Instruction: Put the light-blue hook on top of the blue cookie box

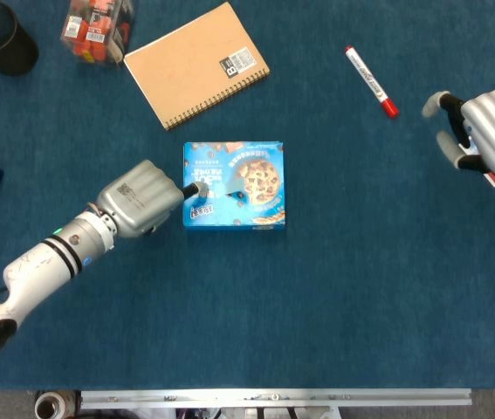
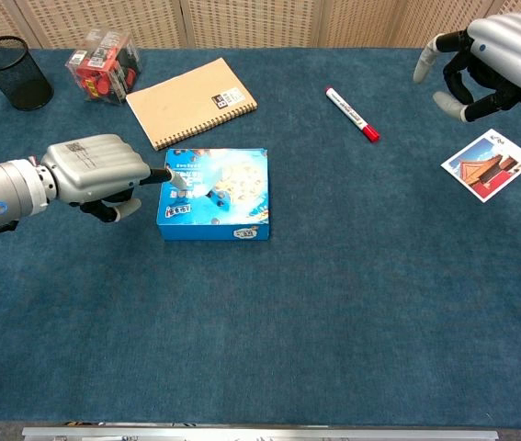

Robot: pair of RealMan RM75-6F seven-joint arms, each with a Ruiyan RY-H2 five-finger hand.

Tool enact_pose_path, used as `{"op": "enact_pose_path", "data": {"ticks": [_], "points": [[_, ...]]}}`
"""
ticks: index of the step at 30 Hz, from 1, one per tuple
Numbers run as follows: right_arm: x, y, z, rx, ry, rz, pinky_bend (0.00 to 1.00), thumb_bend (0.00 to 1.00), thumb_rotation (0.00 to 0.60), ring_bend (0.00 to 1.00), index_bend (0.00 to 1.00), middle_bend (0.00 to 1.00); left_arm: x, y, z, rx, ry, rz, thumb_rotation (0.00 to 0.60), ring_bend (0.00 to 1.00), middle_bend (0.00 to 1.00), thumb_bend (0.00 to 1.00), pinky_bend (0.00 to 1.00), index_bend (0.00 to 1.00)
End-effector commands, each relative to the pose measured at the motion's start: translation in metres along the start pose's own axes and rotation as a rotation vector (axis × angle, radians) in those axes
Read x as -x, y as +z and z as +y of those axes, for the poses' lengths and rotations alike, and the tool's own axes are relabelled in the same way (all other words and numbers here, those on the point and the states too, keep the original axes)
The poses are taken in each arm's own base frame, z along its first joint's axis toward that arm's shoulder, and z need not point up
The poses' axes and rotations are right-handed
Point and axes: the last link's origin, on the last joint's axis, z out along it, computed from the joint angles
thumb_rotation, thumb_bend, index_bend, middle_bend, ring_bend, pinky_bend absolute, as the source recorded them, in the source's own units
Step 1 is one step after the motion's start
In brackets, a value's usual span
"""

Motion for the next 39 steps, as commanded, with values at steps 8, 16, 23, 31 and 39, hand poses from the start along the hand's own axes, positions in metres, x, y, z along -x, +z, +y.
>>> {"op": "enact_pose_path", "data": {"ticks": [8,16,23,31,39], "points": [[-0.015,-0.010,0.023,0.067,0.023,0.058,0.84,0.41,0.600,0.77,0.42,0.72,-0.008,-0.031,-0.032,-0.147,-0.121,0.147,0.600,0.77,0.80,0.81,0.93,0.12],[-0.016,-0.032,0.055,0.187,0.047,0.070,0.63,0.37,0.600,0.52,0.38,0.55,0.004,-0.074,-0.073,-0.368,-0.253,0.270,0.523,0.48,0.48,0.51,0.65,0.10],[-0.011,-0.058,0.078,0.288,0.041,0.078,0.52,0.21,0.600,0.37,0.35,0.43,0.021,-0.117,-0.095,-0.569,-0.334,0.368,0.344,0.36,0.37,0.36,0.47,0.10],[-0.005,-0.092,0.093,0.386,0.013,0.121,0.52,0.16,0.600,0.37,0.35,0.42,0.049,-0.169,-0.096,-0.802,-0.378,0.397,0.600,0.36,0.35,0.36,0.44,0.10],[0.000,-0.112,0.090,0.400,0.027,0.125,0.52,0.16,0.600,0.37,0.35,0.42,0.063,-0.192,-0.083,-0.857,-0.387,0.417,0.600,0.36,0.35,0.36,0.42,0.10]]}}
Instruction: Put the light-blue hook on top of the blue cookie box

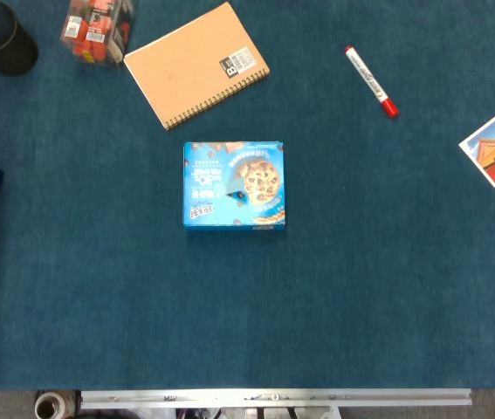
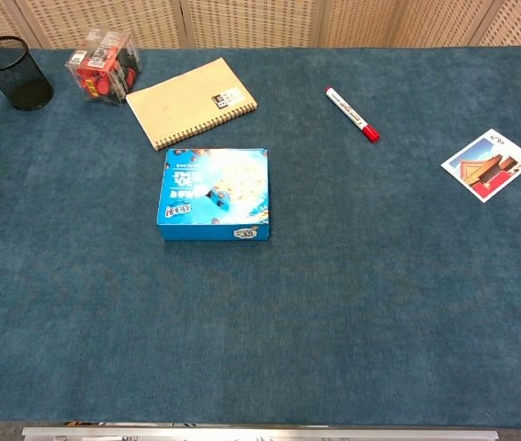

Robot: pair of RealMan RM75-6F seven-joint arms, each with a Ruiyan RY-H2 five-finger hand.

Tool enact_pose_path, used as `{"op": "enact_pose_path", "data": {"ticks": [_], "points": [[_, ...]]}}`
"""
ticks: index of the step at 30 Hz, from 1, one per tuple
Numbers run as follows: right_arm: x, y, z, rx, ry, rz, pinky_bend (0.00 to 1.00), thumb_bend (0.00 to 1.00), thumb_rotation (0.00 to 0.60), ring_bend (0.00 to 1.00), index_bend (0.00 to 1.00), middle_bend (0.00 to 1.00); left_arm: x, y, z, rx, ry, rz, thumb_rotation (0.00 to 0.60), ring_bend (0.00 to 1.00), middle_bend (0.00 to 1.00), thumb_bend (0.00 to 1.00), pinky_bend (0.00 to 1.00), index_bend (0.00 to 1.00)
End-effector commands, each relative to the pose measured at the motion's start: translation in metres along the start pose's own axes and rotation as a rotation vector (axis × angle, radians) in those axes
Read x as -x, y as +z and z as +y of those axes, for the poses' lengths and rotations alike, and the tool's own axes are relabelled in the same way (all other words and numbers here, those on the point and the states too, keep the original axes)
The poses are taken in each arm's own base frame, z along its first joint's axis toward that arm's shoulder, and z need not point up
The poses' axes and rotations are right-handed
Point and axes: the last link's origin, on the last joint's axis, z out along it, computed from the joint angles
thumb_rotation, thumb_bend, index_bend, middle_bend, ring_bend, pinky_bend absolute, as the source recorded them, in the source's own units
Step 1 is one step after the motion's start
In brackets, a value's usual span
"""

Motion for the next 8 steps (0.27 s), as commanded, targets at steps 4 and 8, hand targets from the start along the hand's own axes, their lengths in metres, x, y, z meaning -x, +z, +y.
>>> {"op": "enact_pose_path", "data": {"ticks": [4,8], "points": [[-0.0025,-0.0090,-0.0015,-0.002,0.014,0.011,0.52,0.16,0.600,0.37,0.35,0.42,-0.0051,-0.0110,0.0042,0.016,-0.039,0.061,0.600,0.36,0.35,0.36,0.42,0.11],[-0.0050,-0.0137,-0.0032,-0.004,0.013,0.021,0.52,0.16,0.600,0.37,0.35,0.42,-0.0072,-0.0143,0.0079,0.032,-0.043,0.070,0.600,0.36,0.35,0.36,0.42,0.11]]}}
